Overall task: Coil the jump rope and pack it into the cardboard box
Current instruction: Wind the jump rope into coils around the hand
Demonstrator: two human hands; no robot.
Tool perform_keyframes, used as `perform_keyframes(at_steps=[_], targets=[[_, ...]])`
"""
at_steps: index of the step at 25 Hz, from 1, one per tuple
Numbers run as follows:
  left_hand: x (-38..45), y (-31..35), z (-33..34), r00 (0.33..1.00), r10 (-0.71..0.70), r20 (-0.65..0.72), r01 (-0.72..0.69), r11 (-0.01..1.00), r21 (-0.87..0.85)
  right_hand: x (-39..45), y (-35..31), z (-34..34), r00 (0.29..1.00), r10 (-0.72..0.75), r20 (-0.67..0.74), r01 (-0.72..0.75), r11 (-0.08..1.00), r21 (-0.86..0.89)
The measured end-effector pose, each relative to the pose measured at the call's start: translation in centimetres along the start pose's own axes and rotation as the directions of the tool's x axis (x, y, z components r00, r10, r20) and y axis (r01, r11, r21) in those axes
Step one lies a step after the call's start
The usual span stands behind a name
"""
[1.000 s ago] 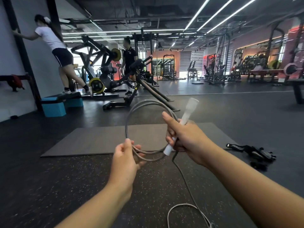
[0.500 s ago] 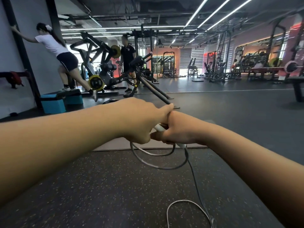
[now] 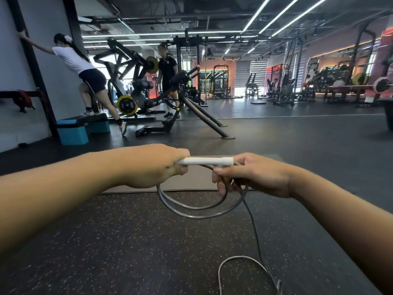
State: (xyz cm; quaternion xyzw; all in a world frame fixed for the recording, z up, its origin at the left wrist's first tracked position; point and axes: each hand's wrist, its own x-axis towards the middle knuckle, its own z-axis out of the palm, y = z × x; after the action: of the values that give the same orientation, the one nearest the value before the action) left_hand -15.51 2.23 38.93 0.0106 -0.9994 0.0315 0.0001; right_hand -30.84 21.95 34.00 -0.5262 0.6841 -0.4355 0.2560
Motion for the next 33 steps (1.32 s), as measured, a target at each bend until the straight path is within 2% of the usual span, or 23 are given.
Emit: perform_keyframes(at_steps=[3,7,9,11,13,15,16,17,18,20,22,24,26,28,31,33], targets=[[0.2,0.1,0.1,0.998,-0.033,0.061,0.036,0.997,-0.061,0.6,0.8,1.7,0.997,-0.064,-0.052,0.061,0.997,-0.054],[1.8,2.2,-0.7,0.998,-0.015,0.062,0.037,0.929,-0.368,1.6,-0.7,1.7,0.994,-0.108,-0.030,0.100,0.976,-0.194],[1.7,2.5,-0.4,0.996,0.022,0.092,0.026,0.872,-0.489,1.3,-1.1,0.6,0.996,-0.087,-0.015,0.083,0.978,-0.192],[1.0,1.8,-0.2,0.990,0.067,0.124,0.017,0.815,-0.580,0.3,-1.1,-0.6,0.997,-0.049,0.060,0.057,0.989,-0.139],[0.5,0.1,-0.5,0.990,0.032,0.139,0.054,0.815,-0.577,-0.7,-0.5,-2.0,0.995,0.032,0.092,-0.017,0.987,-0.159],[-0.1,-2.2,-0.9,0.993,-0.043,0.111,0.099,0.814,-0.572,-1.7,0.7,-3.0,0.993,0.113,0.028,-0.104,0.968,-0.227],[-0.3,-3.3,-1.0,0.992,-0.080,0.102,0.126,0.770,-0.626,-2.0,1.6,-3.4,0.991,0.132,-0.023,-0.134,0.969,-0.209],[-0.6,-4.3,-0.8,0.990,-0.102,0.099,0.142,0.681,-0.719,-2.2,2.5,-3.6,0.987,0.143,-0.080,-0.154,0.975,-0.162],[-0.8,-4.9,-0.5,0.990,-0.114,0.088,0.136,0.545,-0.827,-2.3,3.2,-3.5,0.980,0.148,-0.136,-0.163,0.981,-0.108],[-0.7,-5.1,0.6,0.986,-0.164,0.008,0.040,0.194,-0.980,-2.1,4.3,-2.5,0.965,0.154,-0.210,-0.158,0.987,-0.006],[0.0,-4.2,1.5,0.952,-0.285,-0.115,-0.155,-0.121,-0.981,-1.4,5.3,-0.9,0.969,0.149,-0.197,-0.118,0.980,0.158],[1.1,-2.8,2.0,0.866,-0.452,-0.213,-0.382,-0.323,-0.866,-0.8,6.5,1.0,0.972,0.162,-0.168,-0.091,0.926,0.367],[2.1,-1.4,2.1,0.751,-0.622,-0.220,-0.562,-0.428,-0.708,-0.7,7.6,3.3,0.981,0.157,-0.114,-0.079,0.862,0.501],[3.1,0.3,2.5,0.663,-0.728,-0.175,-0.662,-0.461,-0.591,-0.5,7.8,6.3,0.989,0.087,-0.116,-0.010,0.840,0.542],[4.8,3.6,4.2,0.622,-0.777,-0.097,-0.701,-0.498,-0.510,1.6,5.6,9.8,0.974,-0.066,-0.215,0.184,0.785,0.592],[5.1,5.3,5.2,0.613,-0.790,-0.028,-0.686,-0.514,-0.514,3.1,3.6,10.3,0.936,-0.092,-0.339,0.287,0.756,0.588]])
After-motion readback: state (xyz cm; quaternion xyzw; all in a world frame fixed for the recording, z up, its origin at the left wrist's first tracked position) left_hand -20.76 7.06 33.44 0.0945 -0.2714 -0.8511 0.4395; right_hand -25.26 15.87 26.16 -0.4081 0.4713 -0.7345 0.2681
